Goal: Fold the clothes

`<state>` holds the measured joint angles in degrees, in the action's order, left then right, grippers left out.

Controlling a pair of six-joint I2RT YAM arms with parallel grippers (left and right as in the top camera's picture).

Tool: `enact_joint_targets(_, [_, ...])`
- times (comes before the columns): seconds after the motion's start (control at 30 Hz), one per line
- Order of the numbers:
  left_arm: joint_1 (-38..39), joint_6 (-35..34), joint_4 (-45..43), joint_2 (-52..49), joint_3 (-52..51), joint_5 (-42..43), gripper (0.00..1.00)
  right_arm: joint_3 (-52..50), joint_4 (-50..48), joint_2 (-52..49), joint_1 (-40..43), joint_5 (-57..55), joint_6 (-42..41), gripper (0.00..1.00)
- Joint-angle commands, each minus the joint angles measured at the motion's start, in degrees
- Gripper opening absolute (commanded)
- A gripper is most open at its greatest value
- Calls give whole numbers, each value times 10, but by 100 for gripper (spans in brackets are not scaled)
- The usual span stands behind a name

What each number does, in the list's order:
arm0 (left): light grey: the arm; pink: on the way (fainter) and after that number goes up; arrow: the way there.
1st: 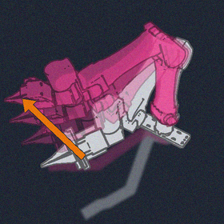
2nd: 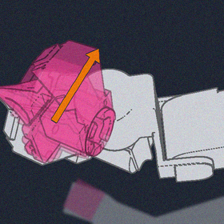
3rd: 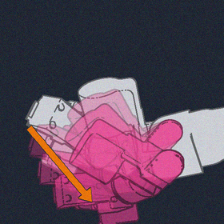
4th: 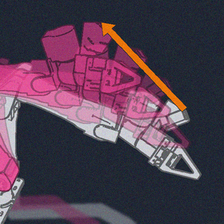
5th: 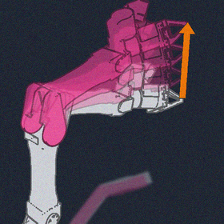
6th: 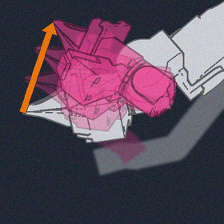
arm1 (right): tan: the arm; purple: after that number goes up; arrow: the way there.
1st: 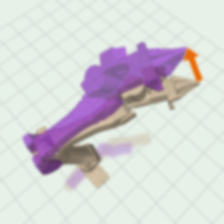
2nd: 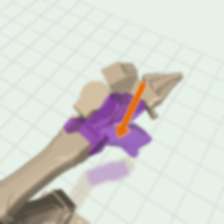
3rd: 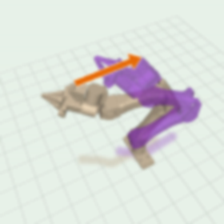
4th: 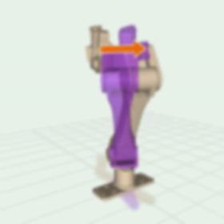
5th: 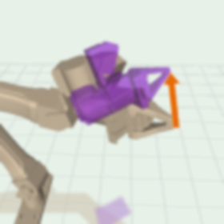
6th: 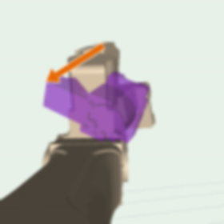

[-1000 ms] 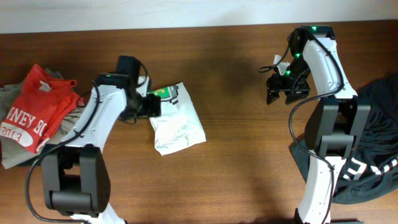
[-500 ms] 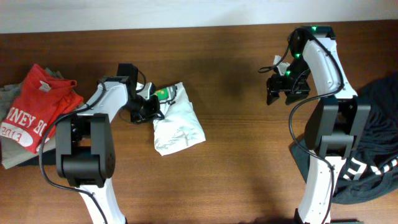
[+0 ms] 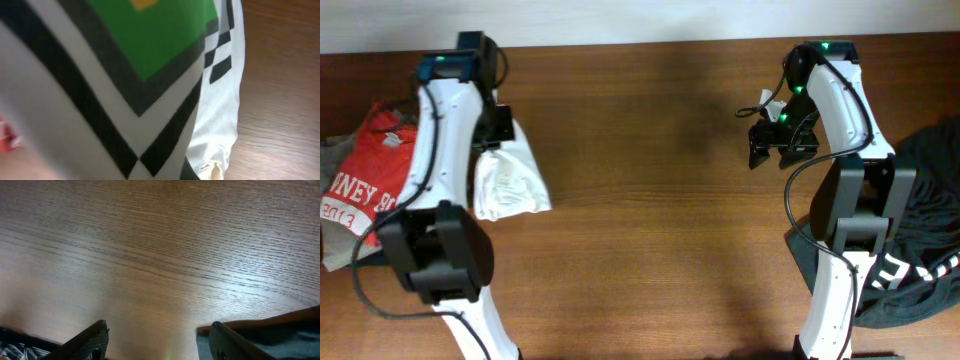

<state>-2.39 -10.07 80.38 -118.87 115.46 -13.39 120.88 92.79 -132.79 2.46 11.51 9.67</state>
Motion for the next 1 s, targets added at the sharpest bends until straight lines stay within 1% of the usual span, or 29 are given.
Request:
enact_joint_targets(0.0, [-49, 34, -24, 70, 20, -49, 0, 8, 2, 15, -2, -1, 6, 68])
enact_joint_targets(0.03, [-69, 57, -50, 84, 20, -49, 0, 8, 2, 15, -2, -1, 6, 68])
enact_joint_targets(0.1, [-107, 59, -87, 95, 20, -48, 0, 8, 3, 15, -2, -1, 6, 68])
enact_joint_targets(0.27, [-176, 59, -142, 93, 20, -42, 0, 8, 2, 15, -2, -1, 6, 68])
enact_joint_targets(0.33, [-199, 59, -148, 92, 19, -14, 0, 8, 3, 15, -2, -1, 6, 68])
enact_joint_targets(0.47, [-225, 59, -152, 90, 18, -10, 1, 8, 7, 15, -2, -1, 6, 68])
enact_joint_targets(0.5, [-232, 59, -152, 90, 18, -10, 9, 8, 7, 15, -2, -1, 6, 68])
enact_joint_targets(0.53, [-236, 59, -151, 90, 18, -10, 37, 8, 7, 15, -2, -1, 6, 68])
enact_joint_targets(0.57, [-240, 59, -148, 90, 18, -10, 55, 8, 7, 15, -2, -1, 6, 68])
enact_joint_targets(0.6, [-240, 59, -146, 90, 18, -10, 66, 8, 7, 15, -2, -1, 6, 68])
enact_joint_targets(0.63, [-240, 59, -142, 89, 18, -10, 68, 8, 7, 15, -2, -1, 6, 68])
enact_joint_targets(0.8, [-240, 58, -137, 90, 18, -8, 69, 8, 6, 15, -2, -1, 6, 68])
enact_joint_targets(0.87, [-240, 59, -134, 90, 18, 73, 70, 8, 0, 15, -2, 2, 6, 68])
enact_joint_targets(0.9, [-235, 62, -134, 90, 18, 122, 72, 8, -5, 15, -2, 12, 6, 72])
enact_joint_targets(0.93, [-224, 84, -135, 90, 17, 155, 74, 8, -11, 15, -2, 30, 6, 74])
enact_joint_targets(0.97, [-204, 99, -135, 90, 17, 167, 75, 8, -23, 15, -2, 62, 6, 83])
